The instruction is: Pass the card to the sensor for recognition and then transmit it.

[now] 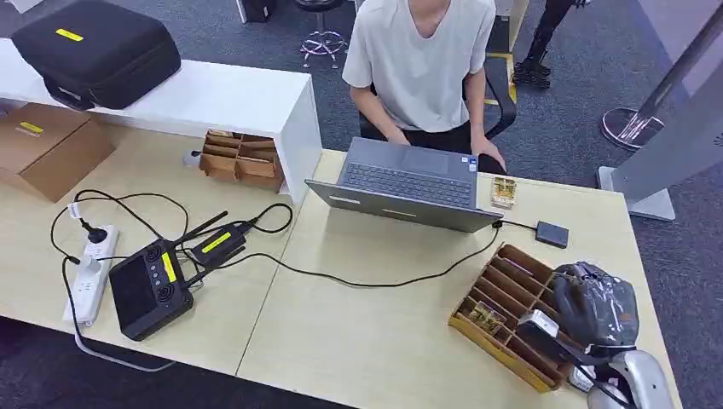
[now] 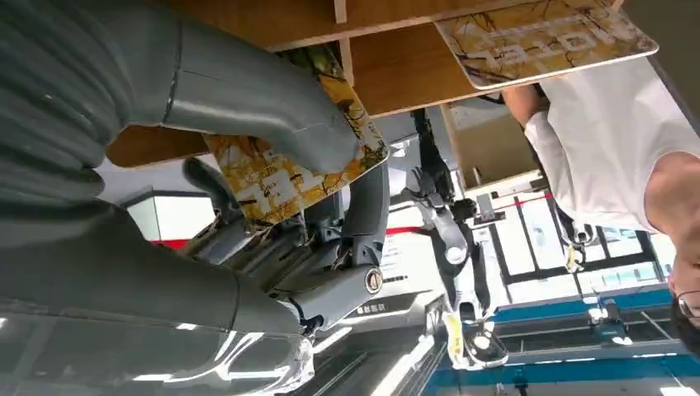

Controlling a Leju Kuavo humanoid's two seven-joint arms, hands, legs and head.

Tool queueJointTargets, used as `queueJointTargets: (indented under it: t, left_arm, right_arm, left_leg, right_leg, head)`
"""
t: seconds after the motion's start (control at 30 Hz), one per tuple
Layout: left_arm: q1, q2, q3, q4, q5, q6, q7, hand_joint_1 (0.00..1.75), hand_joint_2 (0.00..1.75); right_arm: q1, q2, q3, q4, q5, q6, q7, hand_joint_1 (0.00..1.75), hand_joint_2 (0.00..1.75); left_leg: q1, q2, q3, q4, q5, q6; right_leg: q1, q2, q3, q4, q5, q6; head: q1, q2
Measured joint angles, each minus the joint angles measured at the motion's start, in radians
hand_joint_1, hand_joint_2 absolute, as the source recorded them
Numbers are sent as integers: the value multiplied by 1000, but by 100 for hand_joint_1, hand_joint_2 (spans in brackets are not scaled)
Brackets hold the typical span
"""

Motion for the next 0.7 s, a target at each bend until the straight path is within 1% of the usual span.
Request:
queueJointTargets:
  t: [0.33, 0.47, 0.57, 0.7]
  left_arm:
    - [0, 0, 0, 0, 2, 0, 0, 0, 175]
    - [2, 0, 0, 0, -3, 8, -13, 0, 175]
    - [3, -2, 0, 0, -4, 26, -12, 0, 175]
    - [1, -3, 0, 0, -11, 25, 0, 0, 175]
  right_arm:
    - [1, 0, -1, -2, -16, 6, -5, 175, 175]
    - [6, 0, -6, -12, -21, 19, -7, 175, 175]
    - [15, 0, -9, -25, -19, 18, -3, 175, 175]
    - [12, 5, -8, -43, -12, 10, -8, 175, 175]
  left_leg:
    - [0, 0, 0, 0, 0, 0]
    - [0, 0, 0, 0, 0, 0]
    - [0, 0, 0, 0, 0, 0]
    - [0, 1, -1, 0, 0, 0]
  right_leg:
    - [0, 0, 0, 0, 0, 0]
    - [0, 0, 0, 0, 0, 0]
    - [0, 0, 0, 0, 0, 0]
    - [0, 0, 0, 0, 0, 0]
  head:
    - [0, 0]
    - [0, 0]
    - [0, 0]
    - [0, 0]
